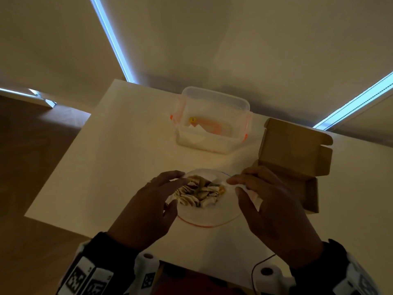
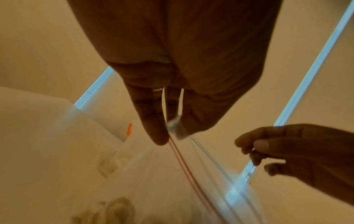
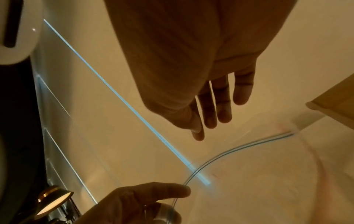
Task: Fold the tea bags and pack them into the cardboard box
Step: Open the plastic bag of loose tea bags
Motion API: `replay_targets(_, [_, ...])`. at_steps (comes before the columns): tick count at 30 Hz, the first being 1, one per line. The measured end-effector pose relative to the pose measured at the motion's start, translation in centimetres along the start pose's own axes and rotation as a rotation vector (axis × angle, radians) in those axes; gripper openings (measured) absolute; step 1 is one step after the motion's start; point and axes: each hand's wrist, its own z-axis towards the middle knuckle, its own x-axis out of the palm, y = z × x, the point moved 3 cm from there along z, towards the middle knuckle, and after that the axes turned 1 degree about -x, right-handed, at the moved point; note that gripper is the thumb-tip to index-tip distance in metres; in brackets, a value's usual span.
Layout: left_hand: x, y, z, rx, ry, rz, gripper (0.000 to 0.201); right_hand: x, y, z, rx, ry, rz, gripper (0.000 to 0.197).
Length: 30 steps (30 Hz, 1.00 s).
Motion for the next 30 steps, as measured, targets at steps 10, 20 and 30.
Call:
replay_targets(10, [1.1,8.1,6.2,-0.509,-0.054,-0.31,0.019,4.1,-7.5,-3.2,0.292,0.202,-0.085,0.028])
replay_targets(20, [11.1,10.7,11.2,-0.551,0.456,-0.027,0.035,5.5,-9.4,-5.7,0.22,0.04,0.036,0.024])
replay_targets(30, [6.0,9.5,6.1,-0.603,0.128,-0.4,0.003,8.3,-13.5,-6.9,0.57,-0.013,0.272,0.035])
